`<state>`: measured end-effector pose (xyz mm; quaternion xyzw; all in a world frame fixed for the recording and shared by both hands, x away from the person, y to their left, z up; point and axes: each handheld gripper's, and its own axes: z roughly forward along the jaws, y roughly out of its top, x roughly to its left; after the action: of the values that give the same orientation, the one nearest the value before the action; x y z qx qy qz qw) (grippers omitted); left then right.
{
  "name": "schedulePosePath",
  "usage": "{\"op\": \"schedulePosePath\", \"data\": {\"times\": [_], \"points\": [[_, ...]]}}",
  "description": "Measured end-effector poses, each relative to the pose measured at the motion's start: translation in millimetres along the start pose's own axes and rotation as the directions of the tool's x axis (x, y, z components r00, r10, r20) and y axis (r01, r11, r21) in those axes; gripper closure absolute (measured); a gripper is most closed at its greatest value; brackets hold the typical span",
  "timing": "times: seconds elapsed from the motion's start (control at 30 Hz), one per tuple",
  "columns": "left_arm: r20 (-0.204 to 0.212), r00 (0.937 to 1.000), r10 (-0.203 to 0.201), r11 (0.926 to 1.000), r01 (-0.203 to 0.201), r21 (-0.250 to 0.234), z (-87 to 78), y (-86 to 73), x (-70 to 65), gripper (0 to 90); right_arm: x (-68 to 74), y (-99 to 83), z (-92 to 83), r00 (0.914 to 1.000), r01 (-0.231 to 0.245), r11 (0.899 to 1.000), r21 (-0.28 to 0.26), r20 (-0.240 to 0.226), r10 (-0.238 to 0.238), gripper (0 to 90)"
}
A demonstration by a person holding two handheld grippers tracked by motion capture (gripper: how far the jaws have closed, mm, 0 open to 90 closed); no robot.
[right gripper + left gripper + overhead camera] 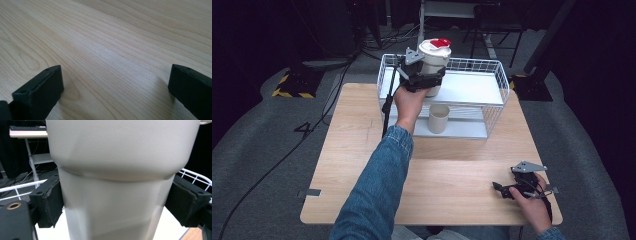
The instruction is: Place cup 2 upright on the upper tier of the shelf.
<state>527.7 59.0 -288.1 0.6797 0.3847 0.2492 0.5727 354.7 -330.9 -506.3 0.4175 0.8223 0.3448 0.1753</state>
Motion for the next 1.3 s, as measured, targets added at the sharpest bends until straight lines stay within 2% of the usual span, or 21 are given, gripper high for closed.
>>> {"op": "schedulePosePath", "data": {"times": [0.27,0.77,1.03,1.2,1.3], "points": [[-0.009,0.9997,0.022,0.9997,-0.022,-0.009,-5.4,-4.0,-3.7,12.7,0.0,0.0,0.0,1.0,0.0,1.0,0.0,0.0,0.0,0.2],[0.005,0.9987,0.051,0.9986,-0.051,-0.01,-18.2,-11.2,-3.2,12.7,-0.1,0.0,-0.1,1.0,0.002,1.0,0.002,0.0,-0.002,0.1],[0.005,0.9989,0.047,0.9989,-0.047,-0.004,-18.8,-10.4,-3.3,12.2,-0.1,0.0,-0.1,1.0,0.002,1.0,0.001,0.0,-0.002,0.1],[-0.006,0.9982,0.06,0.9981,-0.06,0.009,-20.7,-9.6,-4.7,12.1,-0.1,-0.1,-0.1,1.0,0.002,1.0,0.002,0.0,-0.002,0.1],[-0.01,0.9984,0.056,0.9984,-0.056,-0.006,-24.3,-9.2,-4.9,8.9,-0.2,0.0,-0.1,1.0,0.003,1.0,0.002,0.0,-0.003,0.2]]}}
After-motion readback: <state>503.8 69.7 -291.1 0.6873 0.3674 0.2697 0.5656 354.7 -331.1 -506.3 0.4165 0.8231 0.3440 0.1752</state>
